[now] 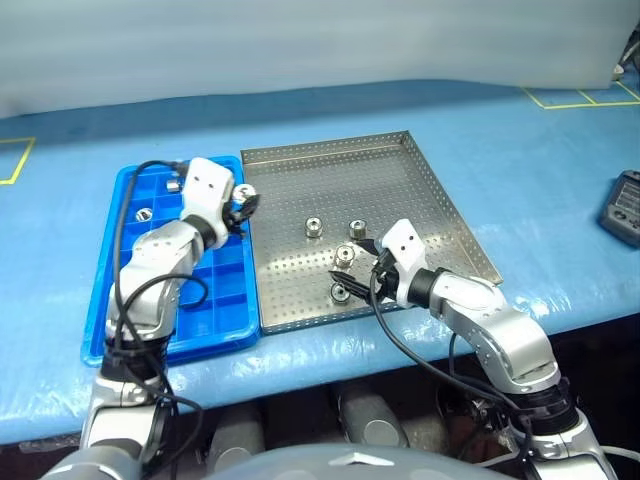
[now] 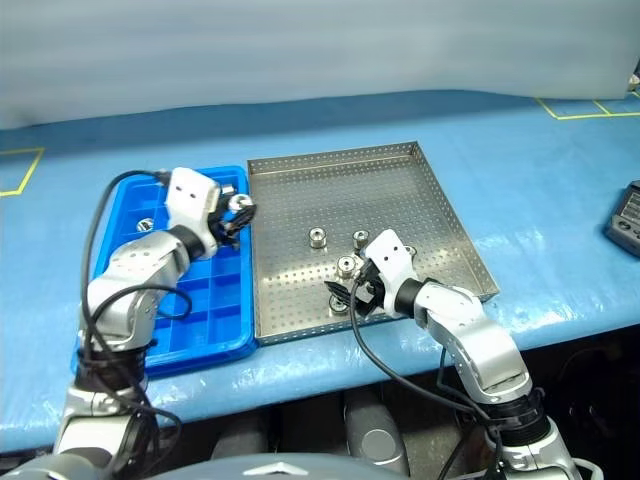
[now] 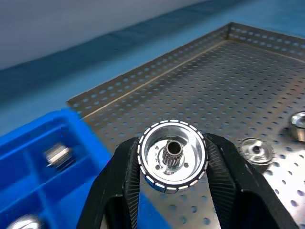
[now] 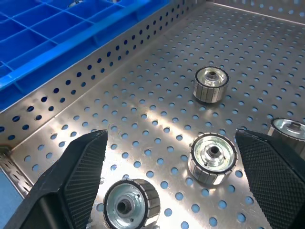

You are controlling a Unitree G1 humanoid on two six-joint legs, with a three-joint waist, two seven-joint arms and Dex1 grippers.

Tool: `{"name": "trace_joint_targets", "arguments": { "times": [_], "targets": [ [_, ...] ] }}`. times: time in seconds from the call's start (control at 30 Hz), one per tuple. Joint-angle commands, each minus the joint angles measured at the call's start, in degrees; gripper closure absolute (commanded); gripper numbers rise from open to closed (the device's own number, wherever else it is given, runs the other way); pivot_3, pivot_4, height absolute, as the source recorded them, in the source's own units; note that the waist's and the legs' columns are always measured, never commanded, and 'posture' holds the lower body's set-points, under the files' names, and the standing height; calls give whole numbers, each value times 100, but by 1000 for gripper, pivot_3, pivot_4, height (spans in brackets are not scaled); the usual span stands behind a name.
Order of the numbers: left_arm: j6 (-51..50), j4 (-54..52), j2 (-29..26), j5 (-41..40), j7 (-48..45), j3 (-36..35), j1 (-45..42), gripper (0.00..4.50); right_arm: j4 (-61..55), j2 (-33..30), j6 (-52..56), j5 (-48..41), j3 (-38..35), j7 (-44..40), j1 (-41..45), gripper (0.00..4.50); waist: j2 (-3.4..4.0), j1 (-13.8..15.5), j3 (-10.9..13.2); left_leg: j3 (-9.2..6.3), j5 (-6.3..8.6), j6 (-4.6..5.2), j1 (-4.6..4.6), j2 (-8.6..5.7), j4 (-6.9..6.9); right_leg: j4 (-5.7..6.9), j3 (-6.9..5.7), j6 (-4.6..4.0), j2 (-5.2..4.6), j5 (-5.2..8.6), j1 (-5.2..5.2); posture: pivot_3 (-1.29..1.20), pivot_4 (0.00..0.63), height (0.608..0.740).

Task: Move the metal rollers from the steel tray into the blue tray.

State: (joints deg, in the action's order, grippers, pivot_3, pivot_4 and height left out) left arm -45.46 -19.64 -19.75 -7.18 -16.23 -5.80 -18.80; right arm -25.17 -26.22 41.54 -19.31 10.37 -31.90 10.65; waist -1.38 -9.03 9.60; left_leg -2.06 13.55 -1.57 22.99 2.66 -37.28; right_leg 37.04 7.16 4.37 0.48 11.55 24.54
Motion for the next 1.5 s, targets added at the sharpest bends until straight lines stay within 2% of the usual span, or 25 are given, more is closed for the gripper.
{"name": "trace_joint_targets", "arguments": {
  "times": [0.03,0.2,0.37,0.43,0.67,0.9,1.27,1.5],
  "targets": [
    [259,-517,168,221,628,-444,325,2826,-78,121,-202,22,98,-44,171,0,0,57,0,1,0,0,0,-1,-2,0,0,1,-1,-1,-1,-78,150,740],
    [97,-562,233,553,1133,-511,910,2826,-29,186,-378,91,334,-234,280,0,-2,180,-1,1,0,0,0,-2,-7,-2,0,4,-2,-2,-3,-60,150,740],
    [48,-174,151,1052,1536,-343,1247,2826,63,253,-481,135,523,-353,360,0,-2,239,-1,0,0,0,1,-2,-7,-2,-2,2,-2,-2,-3,-53,150,740],
    [-51,-201,365,1010,1719,-525,1229,2826,77,254,-505,158,567,-383,373,0,-2,247,-2,1,0,-1,0,-2,-8,-2,-2,2,-3,-2,-5,-54,150,740],
    [-93,-209,615,1034,2086,-830,1225,2826,66,266,-499,186,584,-395,354,0,1,195,-5,3,0,-1,-13,-1,-11,8,0,-1,1,-3,-8,-65,150,740],
    [766,-630,914,764,2036,-1014,1273,2826,6,234,-449,201,571,-360,292,0,-1,211,-5,3,-1,-1,-9,-1,-11,9,-1,-2,0,-2,-7,-76,150,740],
    [-152,-677,1252,821,2270,-1184,1616,2826,-7,249,-423,199,589,-324,267,0,-2,199,-7,3,0,-1,-10,-2,-11,1,-1,-4,-1,-1,-10,-66,150,740],
    [189,-832,1253,524,1986,-1184,1308,526,30,284,-438,204,604,-318,290,0,-5,214,-5,2,0,-1,-10,-2,-11,0,-1,-22,-1,10,-12,-67,150,740]
  ]
}}
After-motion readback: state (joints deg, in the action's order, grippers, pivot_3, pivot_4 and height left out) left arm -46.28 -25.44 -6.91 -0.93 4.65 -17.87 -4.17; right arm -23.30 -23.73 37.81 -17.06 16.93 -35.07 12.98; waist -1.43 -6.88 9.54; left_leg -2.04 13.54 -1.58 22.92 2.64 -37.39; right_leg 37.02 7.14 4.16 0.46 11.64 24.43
